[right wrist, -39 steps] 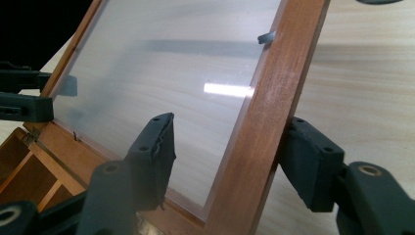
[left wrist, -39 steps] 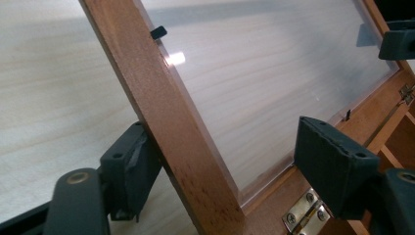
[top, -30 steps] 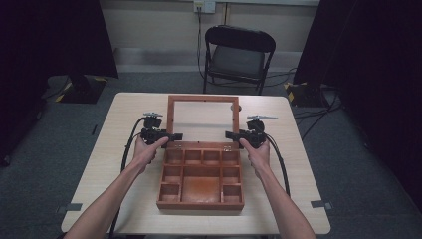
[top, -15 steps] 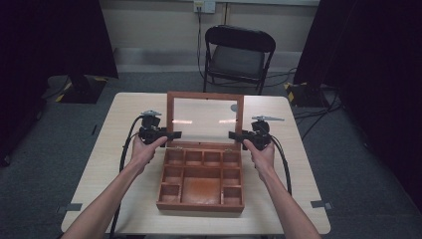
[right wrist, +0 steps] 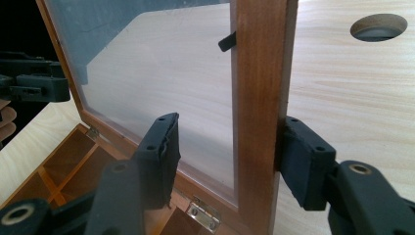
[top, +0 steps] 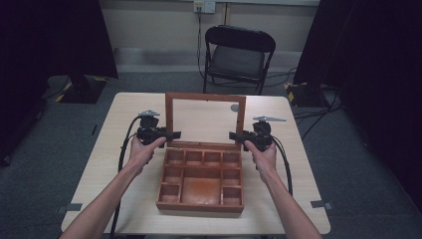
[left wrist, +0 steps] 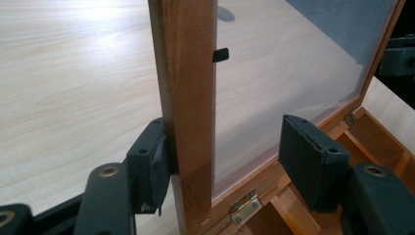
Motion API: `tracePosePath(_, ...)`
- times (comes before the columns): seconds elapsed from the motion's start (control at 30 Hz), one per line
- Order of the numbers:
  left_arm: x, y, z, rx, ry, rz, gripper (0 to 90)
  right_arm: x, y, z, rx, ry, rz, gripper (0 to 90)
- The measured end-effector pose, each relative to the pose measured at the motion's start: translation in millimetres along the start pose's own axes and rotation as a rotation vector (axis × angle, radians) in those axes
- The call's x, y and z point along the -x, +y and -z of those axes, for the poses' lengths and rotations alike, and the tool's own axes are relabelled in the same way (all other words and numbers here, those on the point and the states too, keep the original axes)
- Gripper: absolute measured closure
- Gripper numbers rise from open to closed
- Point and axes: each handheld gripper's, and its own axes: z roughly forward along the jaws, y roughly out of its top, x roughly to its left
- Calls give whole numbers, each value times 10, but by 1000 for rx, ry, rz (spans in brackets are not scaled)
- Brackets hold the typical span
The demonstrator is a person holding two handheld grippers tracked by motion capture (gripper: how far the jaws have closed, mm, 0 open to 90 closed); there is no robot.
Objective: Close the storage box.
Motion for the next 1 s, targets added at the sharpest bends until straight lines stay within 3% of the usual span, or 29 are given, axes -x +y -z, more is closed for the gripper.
tracePosePath(0.37, -44, -8, -56, 22, -5, 13, 413, 2, -45, 34, 8, 1, 4, 470)
tracePosePath(0.43, -38, -5, -47, 21, 18, -2, 438, 2, -43, 33, 7, -2, 4, 479)
tracePosePath(0.57, -54, -7, 1, 21, 6, -12, 499, -3, -12, 57, 15, 11, 6, 487)
tracePosePath(1.0, 24, -9, 184, 17, -13, -71, 516, -144, 38, 157, 41, 36, 28, 486)
